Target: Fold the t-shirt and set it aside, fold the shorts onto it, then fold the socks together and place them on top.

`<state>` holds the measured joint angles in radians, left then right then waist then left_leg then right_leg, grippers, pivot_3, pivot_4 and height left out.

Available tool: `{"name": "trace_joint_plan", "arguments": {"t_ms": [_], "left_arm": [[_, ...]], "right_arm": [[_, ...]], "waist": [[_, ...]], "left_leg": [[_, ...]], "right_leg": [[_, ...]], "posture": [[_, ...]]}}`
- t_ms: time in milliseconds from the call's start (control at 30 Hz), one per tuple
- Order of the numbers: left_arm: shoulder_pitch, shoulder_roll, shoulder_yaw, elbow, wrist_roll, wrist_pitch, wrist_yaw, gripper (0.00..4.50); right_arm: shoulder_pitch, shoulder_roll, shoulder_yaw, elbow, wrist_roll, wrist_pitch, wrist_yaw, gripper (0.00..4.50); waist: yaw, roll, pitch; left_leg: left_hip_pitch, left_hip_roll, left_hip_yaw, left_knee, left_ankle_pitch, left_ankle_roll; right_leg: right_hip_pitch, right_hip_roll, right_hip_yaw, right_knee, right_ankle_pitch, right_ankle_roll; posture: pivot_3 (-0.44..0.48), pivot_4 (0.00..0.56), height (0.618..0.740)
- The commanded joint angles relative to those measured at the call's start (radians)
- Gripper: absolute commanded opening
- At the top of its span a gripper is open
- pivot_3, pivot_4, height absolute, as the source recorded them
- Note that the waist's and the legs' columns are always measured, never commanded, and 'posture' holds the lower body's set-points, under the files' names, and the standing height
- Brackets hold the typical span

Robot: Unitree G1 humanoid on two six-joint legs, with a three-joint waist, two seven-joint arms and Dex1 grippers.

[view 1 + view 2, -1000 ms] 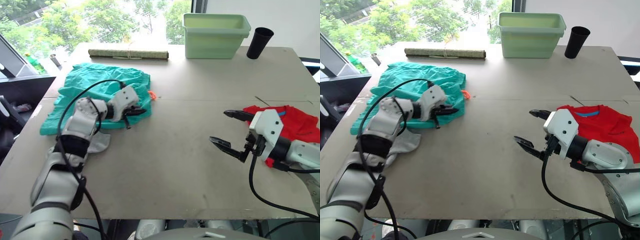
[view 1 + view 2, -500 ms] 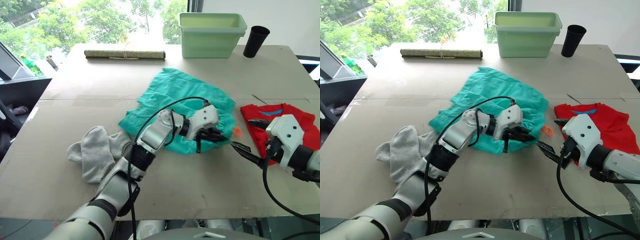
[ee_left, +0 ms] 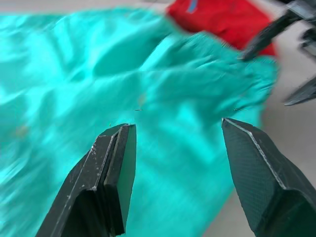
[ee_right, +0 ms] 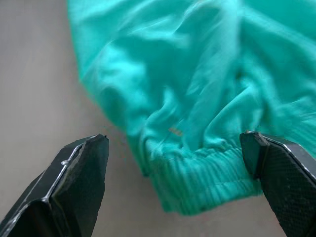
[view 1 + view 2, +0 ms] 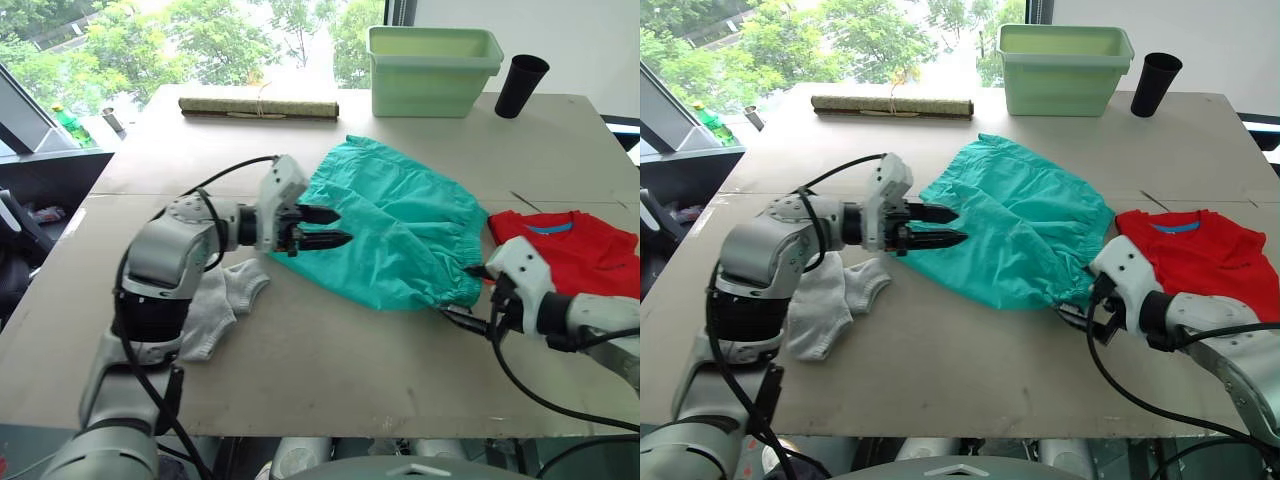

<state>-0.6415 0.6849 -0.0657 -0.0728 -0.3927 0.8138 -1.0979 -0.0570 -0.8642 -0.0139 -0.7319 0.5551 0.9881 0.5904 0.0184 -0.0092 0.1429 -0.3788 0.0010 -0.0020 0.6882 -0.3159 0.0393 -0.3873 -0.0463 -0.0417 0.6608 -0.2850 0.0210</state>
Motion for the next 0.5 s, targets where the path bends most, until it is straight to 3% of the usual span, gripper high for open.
{"name": "trace_joint_plan", "arguments": {"t_ms": [33,100,200,300,433,500], "left_arm": [[-0.017,0.029,0.006,0.083,0.055,-0.128,0.009,3.07],[-0.047,0.023,-0.008,0.169,0.087,-0.197,0.007,3.07],[-0.128,0.013,-0.074,0.353,0.178,-0.351,-0.023,3.07],[-0.264,-0.026,-0.137,0.609,0.277,-0.570,-0.054,3.07],[-0.438,-0.079,-0.169,0.880,0.317,-0.707,-0.199,3.07],[-0.505,-0.102,-0.182,0.989,0.341,-0.762,-0.262,3.92]], "right_arm": [[-0.031,-0.065,0.112,0.041,-0.125,-0.060,0.005,3.95],[-0.031,-0.101,0.155,0.061,-0.194,-0.117,0.013,3.21],[-0.040,-0.088,0.132,0.056,-0.218,-0.157,0.005,1.64],[-0.025,-0.156,0.173,0.059,-0.365,-0.299,0.012,0.13],[0.038,-0.211,0.142,-0.024,-0.453,-0.469,0.054,0.02],[0.075,-0.225,0.129,-0.059,-0.495,-0.539,0.066,0.00]], "waist": [[-0.001,0.000,0.000],[-0.001,0.000,0.000],[-0.001,0.000,0.000],[0.001,0.000,0.000],[-0.001,-0.001,0.000],[-0.004,-0.001,0.000]], "left_leg": [[0.000,0.000,0.000,0.000,0.000,0.000],[0.000,0.000,0.000,0.000,0.000,0.000],[0.000,0.000,0.000,0.000,0.000,0.000],[-0.001,-0.001,0.000,0.001,0.000,0.000],[-0.002,-0.003,-0.001,0.001,0.000,0.000],[-0.003,-0.004,-0.001,0.001,0.000,0.000]], "right_leg": [[0.000,0.000,0.000,0.000,0.000,0.000],[0.000,0.000,0.000,0.000,0.000,0.000],[0.000,0.000,-0.001,0.000,0.000,0.000],[-0.001,0.001,-0.002,0.000,0.000,0.000],[-0.001,0.001,-0.002,0.000,0.000,0.000],[-0.002,0.003,-0.003,0.000,-0.001,0.001]], "posture": [[0.000,0.150,0.740],[0.000,0.150,0.740],[0.000,0.150,0.740],[0.000,0.150,0.740],[0.000,0.150,0.740],[0.000,0.150,0.740]]}}
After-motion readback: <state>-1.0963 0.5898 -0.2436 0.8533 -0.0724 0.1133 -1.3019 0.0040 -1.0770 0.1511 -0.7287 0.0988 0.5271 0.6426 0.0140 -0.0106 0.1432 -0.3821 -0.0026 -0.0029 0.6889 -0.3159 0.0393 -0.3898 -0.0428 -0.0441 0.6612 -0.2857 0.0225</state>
